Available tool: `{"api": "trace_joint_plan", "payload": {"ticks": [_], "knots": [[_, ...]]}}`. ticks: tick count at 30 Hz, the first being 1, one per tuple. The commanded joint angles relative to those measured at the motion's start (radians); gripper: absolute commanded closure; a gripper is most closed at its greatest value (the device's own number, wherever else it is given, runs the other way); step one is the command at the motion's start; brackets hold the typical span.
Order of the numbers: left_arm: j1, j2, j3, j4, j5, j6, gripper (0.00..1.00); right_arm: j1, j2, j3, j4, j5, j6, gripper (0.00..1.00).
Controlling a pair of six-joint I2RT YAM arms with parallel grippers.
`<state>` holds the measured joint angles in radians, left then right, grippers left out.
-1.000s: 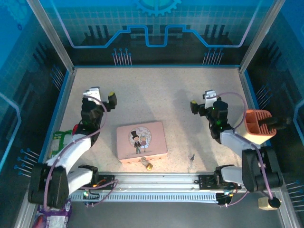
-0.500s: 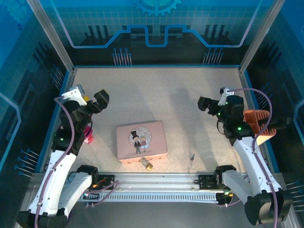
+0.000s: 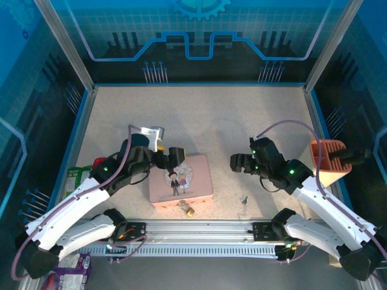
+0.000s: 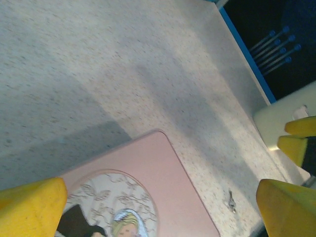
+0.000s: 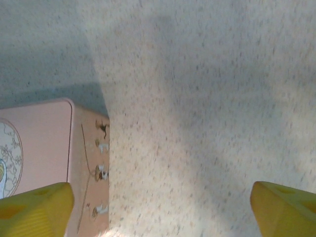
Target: Unlock the padlock with the key
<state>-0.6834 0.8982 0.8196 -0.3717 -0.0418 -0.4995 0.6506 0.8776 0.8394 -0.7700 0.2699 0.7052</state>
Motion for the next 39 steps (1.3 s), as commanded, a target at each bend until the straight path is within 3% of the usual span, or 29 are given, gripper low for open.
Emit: {"api": "trace_joint_plan", "payload": {"ticks": [1, 4, 12, 16, 22, 39], "knots": [[-0.092, 0.018, -0.049, 0.051, -0.103, -0.048, 0.01, 0.061, -0.006, -0.020, -0.150, 0.064, 0.204, 0.14], [-0.135, 0.048, -0.062, 0.057, -0.141, -0.082, 0.01, 0.139, -0.015, -0.069, -0.195, 0.093, 0.325, 0.20], [-0.140, 0.052, -0.100, 0.107, -0.198, -0.097, 0.01, 0.271, -0.051, -0.238, -0.228, 0.067, 0.574, 0.34], [-0.139, 0.081, -0.098, 0.135, -0.184, -0.099, 0.01, 0.273, -0.094, -0.327, -0.130, 0.019, 0.626, 0.48], [-0.141, 0.117, -0.077, 0.137, -0.155, -0.108, 0.01, 0.271, -0.118, -0.413, -0.063, 0.020, 0.722, 0.56], [-0.145, 0.106, -0.082, 0.123, -0.174, -0.126, 0.01, 0.256, -0.068, -0.499, 0.098, -0.009, 0.764, 0.70]]}}
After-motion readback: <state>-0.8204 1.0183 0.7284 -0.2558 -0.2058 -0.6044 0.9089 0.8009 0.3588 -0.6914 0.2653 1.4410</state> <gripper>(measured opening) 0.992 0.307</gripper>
